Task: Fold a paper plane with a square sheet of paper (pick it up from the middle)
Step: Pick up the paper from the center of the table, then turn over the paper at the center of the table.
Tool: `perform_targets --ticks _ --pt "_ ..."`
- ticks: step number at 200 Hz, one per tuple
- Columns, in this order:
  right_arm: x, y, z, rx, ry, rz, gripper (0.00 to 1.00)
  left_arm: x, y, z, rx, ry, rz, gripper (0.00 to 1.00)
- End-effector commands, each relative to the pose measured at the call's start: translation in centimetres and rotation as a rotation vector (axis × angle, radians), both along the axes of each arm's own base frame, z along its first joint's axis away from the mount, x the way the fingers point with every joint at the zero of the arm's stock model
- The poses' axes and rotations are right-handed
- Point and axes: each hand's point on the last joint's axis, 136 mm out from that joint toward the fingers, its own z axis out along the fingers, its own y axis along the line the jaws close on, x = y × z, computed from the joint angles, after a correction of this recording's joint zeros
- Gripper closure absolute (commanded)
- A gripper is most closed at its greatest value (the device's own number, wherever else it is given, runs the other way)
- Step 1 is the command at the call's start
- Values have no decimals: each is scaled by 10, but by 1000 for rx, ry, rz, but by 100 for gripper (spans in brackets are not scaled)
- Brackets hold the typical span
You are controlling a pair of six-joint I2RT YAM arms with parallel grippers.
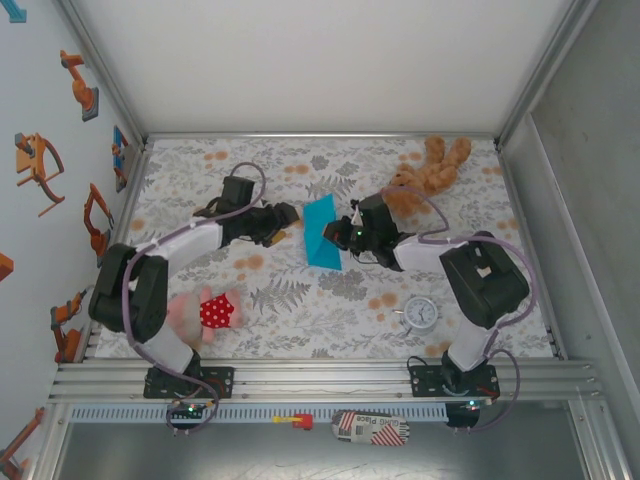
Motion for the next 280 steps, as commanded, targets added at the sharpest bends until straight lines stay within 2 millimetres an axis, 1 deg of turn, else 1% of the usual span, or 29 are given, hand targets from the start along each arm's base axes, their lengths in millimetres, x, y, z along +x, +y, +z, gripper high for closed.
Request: perform_targets --ticks 1,16,35,49,65,84,93,105,116,139,159,175,203,218,234,243,267,280 --pt "6 7 60 59 -150 43 100 1 -2 34 -132 -98 21 25" --pt "4 12 83 105 -186 67 100 -4 -3 56 -206 -160 21 11" --pt "2 17 107 160 -210 91 100 -10 -4 79 -303 -222 27 0" --pt "0 22 125 212 -229 113 100 -15 -8 94 -373 -261 7 2" --pt "-1 25 138 258 -236 127 100 -18 -12 108 -429 -298 -13 3" --pt "-4 28 150 307 -239 143 100 -20 -14 112 -446 -308 -29 0" --pt "-5 29 154 322 -242 151 100 -21 -17 114 -456 -321 -47 2" --pt "-7 29 157 335 -240 155 100 -23 -21 117 -470 -333 -66 5" --pt "-8 28 157 338 -237 156 100 -24 -25 120 -483 -343 -83 10" --pt "-9 28 159 343 -236 159 100 -24 -29 127 -524 -370 -97 22" --pt "-9 27 161 346 -236 157 100 -23 -29 127 -545 -384 -95 34" --pt "-8 26 162 346 -239 152 100 -22 -29 125 -545 -385 -91 44" --pt "-5 21 161 346 -237 143 100 -21 -28 123 -542 -389 -89 51" --pt "-5 20 160 345 -233 141 100 -21 -28 121 -536 -382 -88 57" --pt "-4 20 158 343 -228 141 99 -18 -28 117 -518 -352 -83 66" --pt "-4 20 157 341 -228 143 98 -17 -30 115 -509 -338 -89 70" --pt "0 16 152 330 -216 132 94 -15 -30 113 -488 -334 -89 76" --pt "1 13 148 317 -209 124 91 -14 -28 108 -456 -329 -87 83"
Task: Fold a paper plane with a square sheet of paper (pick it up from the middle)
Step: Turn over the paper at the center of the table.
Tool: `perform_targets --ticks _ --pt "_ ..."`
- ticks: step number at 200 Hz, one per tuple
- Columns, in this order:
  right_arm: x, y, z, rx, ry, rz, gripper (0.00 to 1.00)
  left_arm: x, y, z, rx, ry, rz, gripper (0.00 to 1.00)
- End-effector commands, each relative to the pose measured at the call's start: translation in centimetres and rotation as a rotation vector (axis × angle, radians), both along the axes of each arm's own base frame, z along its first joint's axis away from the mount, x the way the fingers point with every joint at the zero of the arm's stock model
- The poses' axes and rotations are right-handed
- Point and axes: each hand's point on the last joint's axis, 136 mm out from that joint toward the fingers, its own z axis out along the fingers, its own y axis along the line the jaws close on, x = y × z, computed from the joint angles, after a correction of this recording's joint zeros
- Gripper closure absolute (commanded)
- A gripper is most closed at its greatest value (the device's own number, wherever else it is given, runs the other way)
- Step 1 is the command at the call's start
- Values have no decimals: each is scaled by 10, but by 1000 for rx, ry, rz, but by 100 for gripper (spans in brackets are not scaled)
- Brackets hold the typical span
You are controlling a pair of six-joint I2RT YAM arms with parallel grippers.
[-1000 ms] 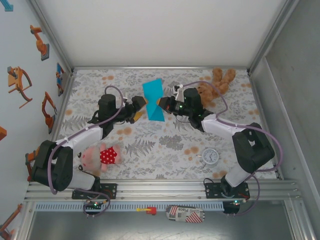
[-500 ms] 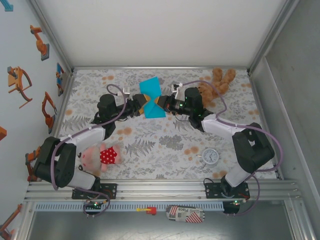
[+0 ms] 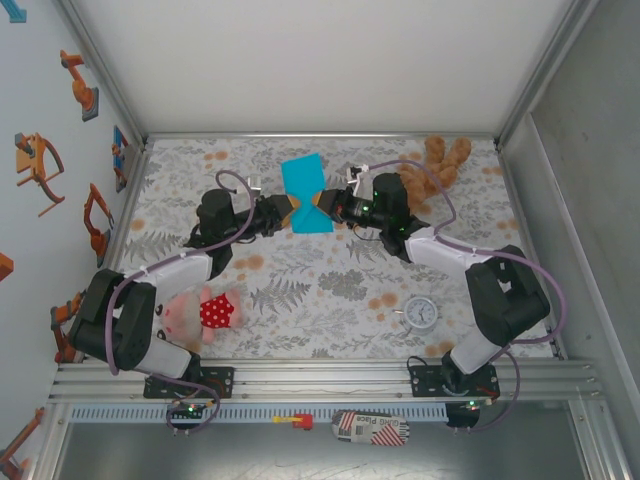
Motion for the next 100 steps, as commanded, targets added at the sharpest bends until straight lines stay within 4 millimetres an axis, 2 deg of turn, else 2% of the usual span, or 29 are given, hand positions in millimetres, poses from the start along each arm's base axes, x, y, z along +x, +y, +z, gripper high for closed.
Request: perform_targets --ticks 1,15,27,52,77,100 --pt "2 -7 18 21 -43 -8 91 3 -1 5 37 -32 -15 84" --pt "2 -11 13 -15 -45 -11 85 5 2 -1 79 -28 1 90" --pt "1 -18 5 -80 -53 -26 75 6 6 -6 123 -29 13 92" --pt "3 -50 -16 -330 -64 -130 63 8 16 -20 271 -44 31 92" --pt "5 -93 -26 -545 -72 -259 56 5 38 -39 538 -59 51 92" --pt "5 -122 -29 -668 -76 -339 53 -1 68 -49 853 -79 70 92"
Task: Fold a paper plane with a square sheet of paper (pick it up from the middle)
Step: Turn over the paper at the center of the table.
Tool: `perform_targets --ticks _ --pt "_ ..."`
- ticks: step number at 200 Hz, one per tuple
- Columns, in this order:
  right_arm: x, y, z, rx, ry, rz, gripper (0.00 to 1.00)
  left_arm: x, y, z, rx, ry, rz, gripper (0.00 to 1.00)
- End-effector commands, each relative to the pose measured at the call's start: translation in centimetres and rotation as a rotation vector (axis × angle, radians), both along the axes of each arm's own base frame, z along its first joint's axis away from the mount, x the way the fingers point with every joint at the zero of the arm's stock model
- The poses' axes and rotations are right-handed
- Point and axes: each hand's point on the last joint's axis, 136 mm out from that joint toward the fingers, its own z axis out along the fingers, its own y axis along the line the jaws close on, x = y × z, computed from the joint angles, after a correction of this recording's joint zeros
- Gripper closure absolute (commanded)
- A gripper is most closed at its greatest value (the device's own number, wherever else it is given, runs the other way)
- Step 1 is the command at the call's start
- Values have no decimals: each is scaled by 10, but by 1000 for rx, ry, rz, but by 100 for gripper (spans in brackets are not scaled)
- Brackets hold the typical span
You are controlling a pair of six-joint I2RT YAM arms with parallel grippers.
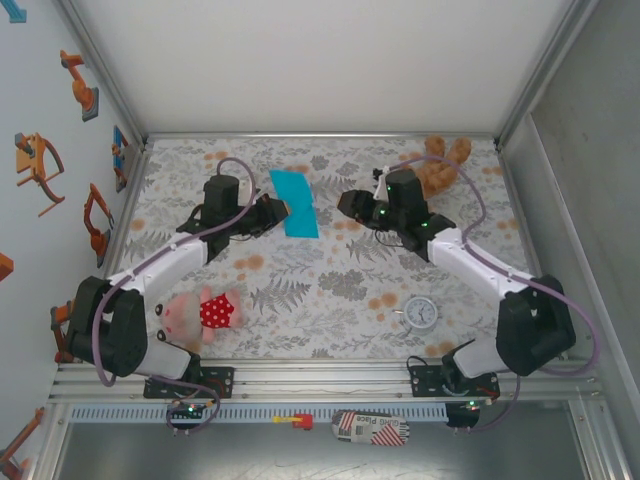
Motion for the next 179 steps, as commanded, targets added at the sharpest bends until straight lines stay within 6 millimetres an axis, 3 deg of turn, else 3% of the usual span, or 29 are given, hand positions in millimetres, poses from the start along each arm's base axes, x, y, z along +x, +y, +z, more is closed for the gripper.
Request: perform_targets --ticks 1,42,67,90,133,179 --pt "2 -47 -10 -254 -24 -121 53 -16 42 -17 414 -31 -4 92" --pt "2 -78 -6 -372 -41 -230 53 -14 99 -18 947 -39 93 92" --pt "1 -90 -3 -395 -51 -282 52 -8 117 -21 1184 -17 118 92" --pt "-2 -99 -4 -411 -47 -320 52 -1 121 -28 1338 11 118 92" --pt "-11 -115 -9 -434 -38 -377 53 8 82 -67 1433 61 15 92" --pt "-19 -123 -13 -460 -28 -395 53 -3 8 -120 1117 209 -117 80"
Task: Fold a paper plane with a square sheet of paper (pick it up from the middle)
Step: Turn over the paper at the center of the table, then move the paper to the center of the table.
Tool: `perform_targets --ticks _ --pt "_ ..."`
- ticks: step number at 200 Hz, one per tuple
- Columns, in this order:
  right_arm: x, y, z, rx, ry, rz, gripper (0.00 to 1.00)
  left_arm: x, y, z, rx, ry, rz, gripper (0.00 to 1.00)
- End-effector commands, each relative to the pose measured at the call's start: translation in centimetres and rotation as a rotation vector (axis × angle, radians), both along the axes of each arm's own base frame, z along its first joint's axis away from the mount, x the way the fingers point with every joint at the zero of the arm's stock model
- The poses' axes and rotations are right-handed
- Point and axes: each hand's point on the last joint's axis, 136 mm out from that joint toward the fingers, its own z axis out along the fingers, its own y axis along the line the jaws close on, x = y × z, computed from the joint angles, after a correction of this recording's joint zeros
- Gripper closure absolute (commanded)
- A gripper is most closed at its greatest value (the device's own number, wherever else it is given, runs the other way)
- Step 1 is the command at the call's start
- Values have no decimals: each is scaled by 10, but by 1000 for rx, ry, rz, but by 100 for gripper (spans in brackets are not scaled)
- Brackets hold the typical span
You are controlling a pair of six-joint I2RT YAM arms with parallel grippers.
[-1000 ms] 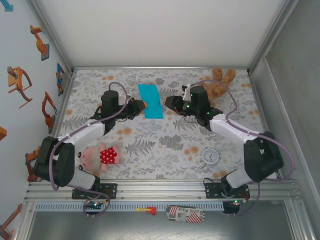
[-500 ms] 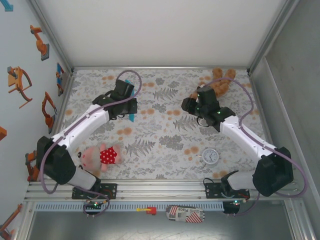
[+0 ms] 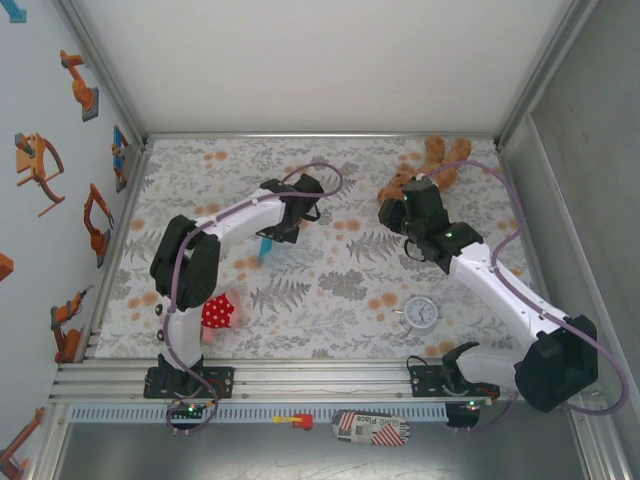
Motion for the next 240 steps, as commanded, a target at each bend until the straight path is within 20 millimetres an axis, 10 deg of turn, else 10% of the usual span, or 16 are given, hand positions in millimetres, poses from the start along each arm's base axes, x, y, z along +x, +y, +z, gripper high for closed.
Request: perform_targets --ticks 1,65,101,170,240 --pt "-6 -15 -6 -34 15 -53 53 -12 -33 -11 -185 99 24 80" --pt "-7 10 -25 -2 90 66 54 -22 -92 4 -697 226 27 49" --pt "-3 58 -51 29 177 200 58 -11 -52 34 -831 135 141 40" --pt "-6 226 -100 226 312 481 66 -21 55 48 -895 -23 401 5" --pt "5 280 -148 250 424 547 70 -29 73 44 -908 -32 406 4"
